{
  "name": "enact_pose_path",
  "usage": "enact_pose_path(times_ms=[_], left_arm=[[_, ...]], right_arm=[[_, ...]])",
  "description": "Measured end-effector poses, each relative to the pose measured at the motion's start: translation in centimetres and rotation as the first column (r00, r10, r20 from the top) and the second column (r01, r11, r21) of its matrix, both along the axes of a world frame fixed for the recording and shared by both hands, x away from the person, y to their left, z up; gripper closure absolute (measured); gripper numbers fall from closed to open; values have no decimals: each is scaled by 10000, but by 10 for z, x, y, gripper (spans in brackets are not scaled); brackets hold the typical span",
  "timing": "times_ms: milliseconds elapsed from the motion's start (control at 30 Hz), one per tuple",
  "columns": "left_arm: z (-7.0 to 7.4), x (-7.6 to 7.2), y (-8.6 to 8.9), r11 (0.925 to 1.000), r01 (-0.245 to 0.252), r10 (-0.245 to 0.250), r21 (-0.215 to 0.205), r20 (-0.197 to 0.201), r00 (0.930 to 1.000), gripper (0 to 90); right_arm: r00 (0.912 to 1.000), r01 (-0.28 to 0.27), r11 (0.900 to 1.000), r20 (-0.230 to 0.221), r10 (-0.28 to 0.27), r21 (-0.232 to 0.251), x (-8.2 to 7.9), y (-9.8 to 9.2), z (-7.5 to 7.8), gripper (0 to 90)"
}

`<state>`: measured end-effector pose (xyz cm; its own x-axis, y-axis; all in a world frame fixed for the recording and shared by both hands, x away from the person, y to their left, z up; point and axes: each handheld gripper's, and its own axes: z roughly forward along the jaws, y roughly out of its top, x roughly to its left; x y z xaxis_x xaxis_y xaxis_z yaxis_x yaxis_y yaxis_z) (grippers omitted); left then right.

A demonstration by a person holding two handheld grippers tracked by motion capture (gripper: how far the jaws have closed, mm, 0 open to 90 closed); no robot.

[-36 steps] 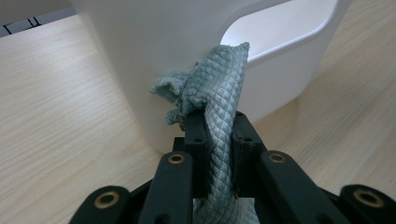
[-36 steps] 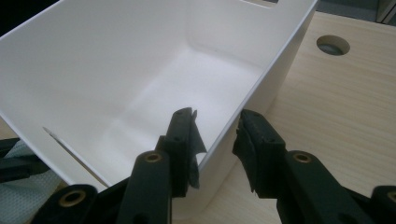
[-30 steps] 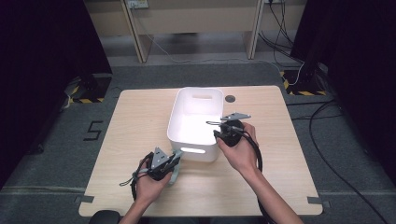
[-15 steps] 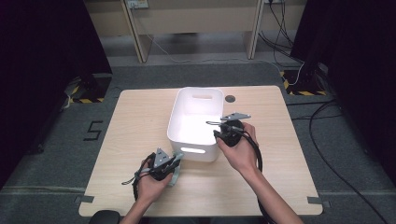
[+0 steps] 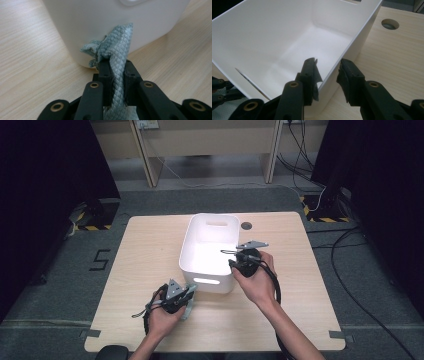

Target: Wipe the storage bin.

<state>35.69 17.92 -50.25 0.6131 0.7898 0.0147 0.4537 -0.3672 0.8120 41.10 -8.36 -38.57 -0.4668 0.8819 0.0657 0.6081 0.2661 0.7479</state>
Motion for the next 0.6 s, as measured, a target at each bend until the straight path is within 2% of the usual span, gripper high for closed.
enact_pose_path(times_ms=[433, 600], left_arm=[[-3, 1, -7, 9997, 230, -228, 111, -147, 9996, 799], [-4, 1, -13, 9994, 357, -356, 33, -115, 9993, 799]], right_arm=[[10000, 7, 10000, 8, -7, 2, 0, 0, 0, 662], [10000, 4, 10000, 12, -4, 6, 0, 0, 0, 662]])
